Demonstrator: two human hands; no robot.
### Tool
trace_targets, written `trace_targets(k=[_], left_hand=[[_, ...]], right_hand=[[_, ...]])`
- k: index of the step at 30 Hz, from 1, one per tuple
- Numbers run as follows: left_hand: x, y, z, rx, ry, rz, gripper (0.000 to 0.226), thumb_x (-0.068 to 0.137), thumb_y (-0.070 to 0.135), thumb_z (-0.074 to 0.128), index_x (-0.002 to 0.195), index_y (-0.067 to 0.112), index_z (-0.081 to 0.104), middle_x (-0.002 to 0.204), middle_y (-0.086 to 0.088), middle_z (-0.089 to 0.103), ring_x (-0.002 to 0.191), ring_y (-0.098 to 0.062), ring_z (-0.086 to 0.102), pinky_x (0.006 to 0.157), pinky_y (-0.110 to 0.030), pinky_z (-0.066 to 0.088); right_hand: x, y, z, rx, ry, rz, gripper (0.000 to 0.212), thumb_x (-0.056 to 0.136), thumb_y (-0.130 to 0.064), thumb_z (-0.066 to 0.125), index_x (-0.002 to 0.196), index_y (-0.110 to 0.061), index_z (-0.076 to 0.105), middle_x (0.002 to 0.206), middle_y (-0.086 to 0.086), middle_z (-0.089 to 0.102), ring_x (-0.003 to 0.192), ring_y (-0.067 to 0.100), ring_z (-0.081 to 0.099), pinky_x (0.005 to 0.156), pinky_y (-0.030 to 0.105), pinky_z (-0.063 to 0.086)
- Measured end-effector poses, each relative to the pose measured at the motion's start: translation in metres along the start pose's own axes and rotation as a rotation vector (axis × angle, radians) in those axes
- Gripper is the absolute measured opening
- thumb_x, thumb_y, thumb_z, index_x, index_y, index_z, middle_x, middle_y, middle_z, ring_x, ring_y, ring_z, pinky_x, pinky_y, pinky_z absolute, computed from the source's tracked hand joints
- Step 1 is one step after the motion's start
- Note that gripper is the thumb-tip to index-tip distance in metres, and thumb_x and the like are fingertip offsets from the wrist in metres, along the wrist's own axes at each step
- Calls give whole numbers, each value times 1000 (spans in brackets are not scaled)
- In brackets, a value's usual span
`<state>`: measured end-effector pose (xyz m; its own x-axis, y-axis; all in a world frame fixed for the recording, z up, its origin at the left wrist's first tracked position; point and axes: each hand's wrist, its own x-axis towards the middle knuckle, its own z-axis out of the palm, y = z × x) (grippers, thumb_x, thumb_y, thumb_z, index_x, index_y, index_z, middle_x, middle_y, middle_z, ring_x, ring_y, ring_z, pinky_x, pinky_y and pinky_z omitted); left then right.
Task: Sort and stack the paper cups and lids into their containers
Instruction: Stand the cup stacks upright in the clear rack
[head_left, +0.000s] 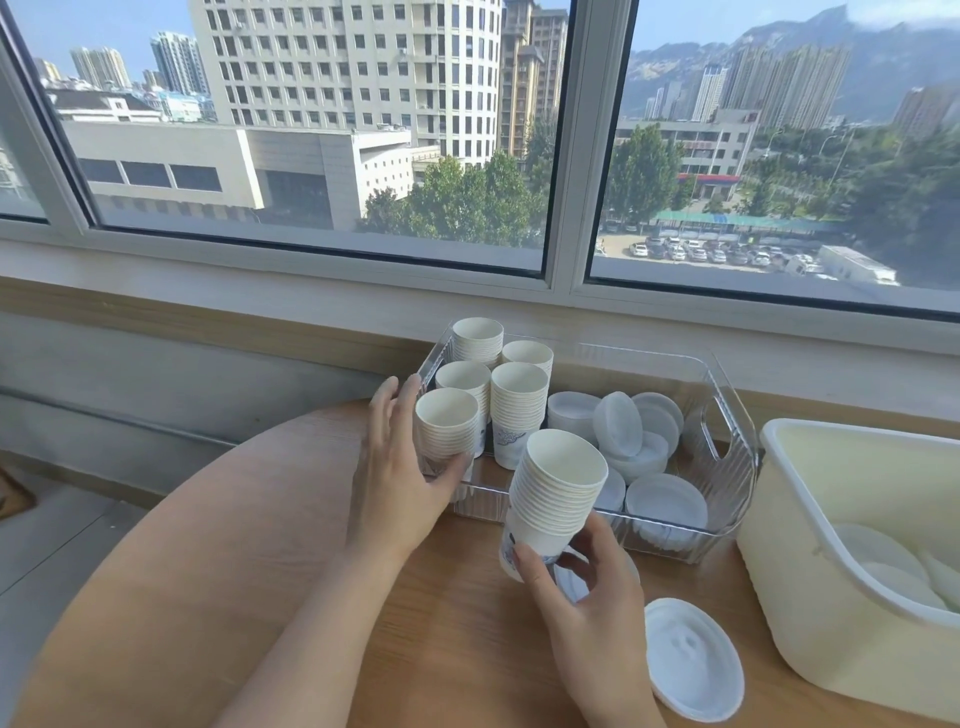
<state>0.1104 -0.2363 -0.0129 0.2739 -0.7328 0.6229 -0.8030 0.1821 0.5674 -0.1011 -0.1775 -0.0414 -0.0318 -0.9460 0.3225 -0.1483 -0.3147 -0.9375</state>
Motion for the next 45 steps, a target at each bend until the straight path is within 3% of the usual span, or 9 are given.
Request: trace_targets(k=[4, 8, 14, 20, 25, 29, 37, 40, 45], left_hand=[[-5, -12, 1, -136, -82, -104, 102, 83, 47, 83, 161, 46, 16, 157, 6, 50, 136, -18, 56, 103, -39, 53], [-13, -14, -1, -173, -53, -90, 93, 87, 40, 80, 160, 43, 22, 153, 7, 54, 131, -11, 59, 102, -39, 54], [-25, -16, 3, -257, -41, -87, 90, 93, 33, 75, 161, 47, 17, 157, 8, 51, 137, -9, 55, 107, -30, 49], [-30, -29, 10, -325, -67, -84, 99, 87, 42, 77, 161, 52, 12, 158, 12, 47, 130, -13, 60, 103, -35, 52], [-33, -33, 13, -352, -86, -76, 105, 79, 54, 75, 160, 55, 9, 157, 16, 46, 125, -14, 62, 100, -38, 54], [-34, -36, 17, -357, -79, -75, 107, 81, 39, 82, 162, 52, 12, 158, 15, 45, 133, -13, 57, 102, -49, 55], [-33, -29, 13, -359, -76, -64, 101, 79, 63, 68, 161, 52, 10, 160, 8, 46, 136, -18, 57, 105, -47, 53], [-34, -29, 13, -365, -69, -65, 100, 79, 63, 68, 160, 55, 9, 160, 9, 46, 138, -17, 56, 106, -49, 53], [-33, -29, 16, -334, -45, -111, 102, 81, 53, 75, 158, 59, 9, 150, 24, 42, 129, -15, 60, 100, -32, 49]], right_hand=[[2, -15, 0, -3, -2, 12, 47, 79, -29, 88, 121, -28, 68, 106, -12, 76, 103, 11, 70, 95, 34, 54], [25, -43, -4, -89, -16, -54, 53, 75, -58, 83, 120, -32, 67, 105, -14, 76, 98, 10, 69, 88, 28, 52], [88, -42, 0, -341, -120, -56, 38, 81, -36, 87, 111, -31, 64, 98, -17, 75, 94, 1, 68, 81, 24, 53], [122, -24, 12, -513, -218, 44, 65, 57, -64, 80, 107, -26, 65, 94, -11, 76, 87, 5, 72, 83, 42, 61], [125, -20, 20, -603, -318, 96, 54, 58, -52, 86, 102, -28, 66, 91, -14, 76, 89, 3, 72, 86, 41, 61], [125, -24, 23, -631, -360, 164, 49, 61, -50, 83, 101, -27, 66, 92, -13, 77, 92, 7, 72, 89, 43, 60], [114, -37, 19, -653, -332, 61, 71, 60, -83, 66, 111, -34, 64, 98, -18, 75, 98, 6, 70, 91, 38, 57], [111, -37, 22, -714, -278, 30, 67, 60, -83, 64, 103, -31, 64, 87, -16, 75, 90, 7, 70, 83, 39, 58], [114, -36, 24, -714, -299, 32, 66, 64, -79, 70, 110, -32, 65, 91, -17, 76, 89, 1, 71, 86, 38, 59]])
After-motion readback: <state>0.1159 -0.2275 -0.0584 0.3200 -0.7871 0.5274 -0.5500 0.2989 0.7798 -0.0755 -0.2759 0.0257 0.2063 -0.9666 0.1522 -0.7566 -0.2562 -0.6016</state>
